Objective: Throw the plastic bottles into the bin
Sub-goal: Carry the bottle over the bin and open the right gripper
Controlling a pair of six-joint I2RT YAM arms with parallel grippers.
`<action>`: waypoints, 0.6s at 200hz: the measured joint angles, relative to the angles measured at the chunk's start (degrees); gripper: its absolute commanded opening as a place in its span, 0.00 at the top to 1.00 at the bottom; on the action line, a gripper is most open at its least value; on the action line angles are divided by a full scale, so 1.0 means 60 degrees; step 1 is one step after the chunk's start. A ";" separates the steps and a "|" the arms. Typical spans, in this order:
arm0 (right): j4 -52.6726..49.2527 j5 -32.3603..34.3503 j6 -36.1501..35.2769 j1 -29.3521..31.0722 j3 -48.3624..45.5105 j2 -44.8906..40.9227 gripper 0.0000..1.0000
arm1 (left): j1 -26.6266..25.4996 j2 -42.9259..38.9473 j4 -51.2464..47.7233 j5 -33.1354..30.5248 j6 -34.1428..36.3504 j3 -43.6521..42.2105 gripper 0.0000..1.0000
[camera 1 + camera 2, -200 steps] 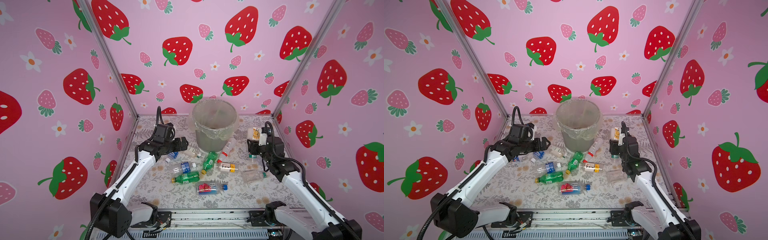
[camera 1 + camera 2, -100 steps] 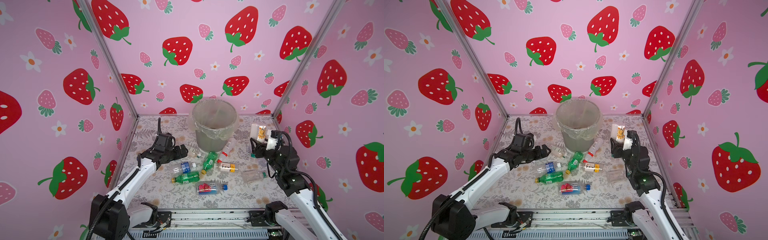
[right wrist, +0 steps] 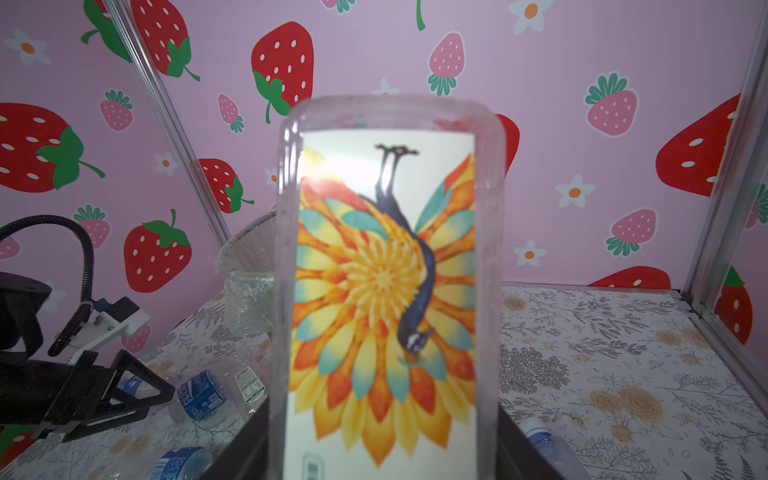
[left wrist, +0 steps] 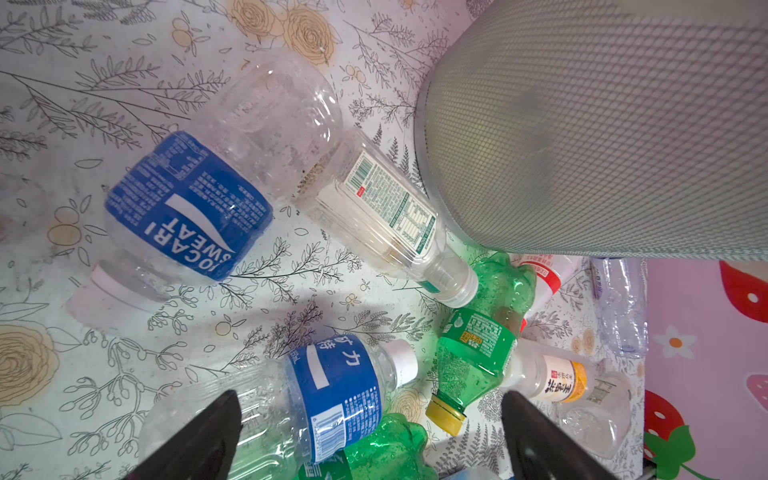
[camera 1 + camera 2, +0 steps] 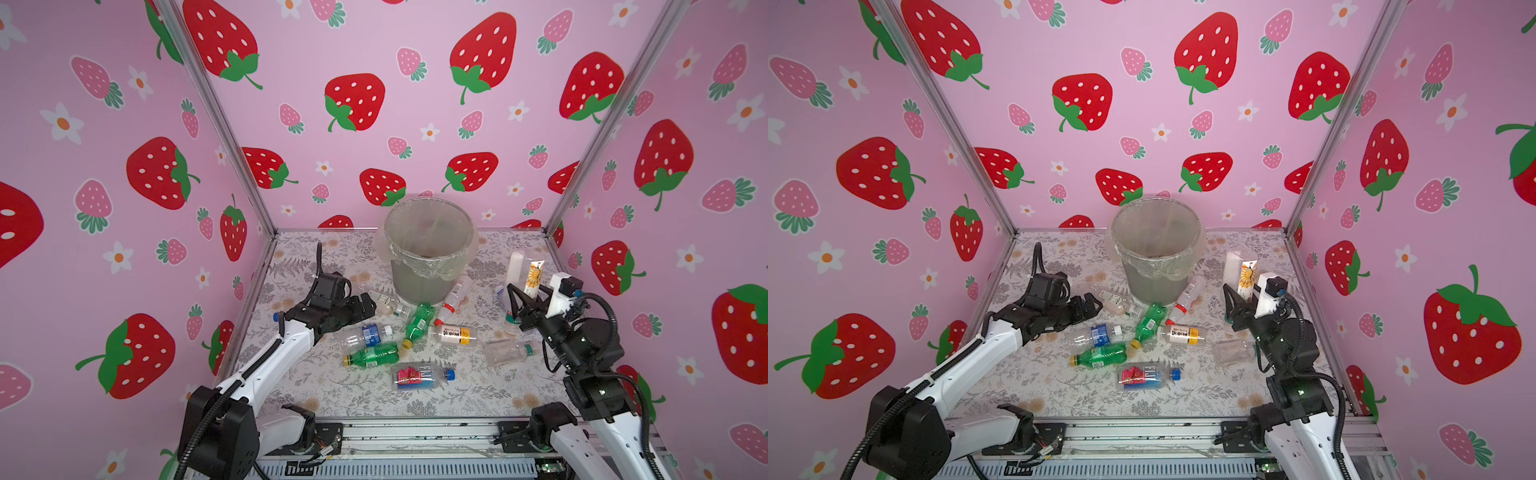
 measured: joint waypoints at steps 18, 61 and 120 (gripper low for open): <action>-0.0007 -0.0044 0.0018 0.0000 -0.0138 -0.0164 0.40 | 0.0000 -0.0004 0.0047 -0.0004 -0.0026 -0.0055 0.01; 0.0044 -0.0219 0.0208 0.0000 -0.0248 -0.0372 0.41 | 0.0004 -0.0157 0.0066 -0.0015 -0.0026 -0.0091 0.01; 0.0780 -0.0419 0.0503 0.0189 0.0998 0.1756 0.42 | 0.0040 -0.0313 0.0066 -0.0036 -0.0018 -0.0095 0.01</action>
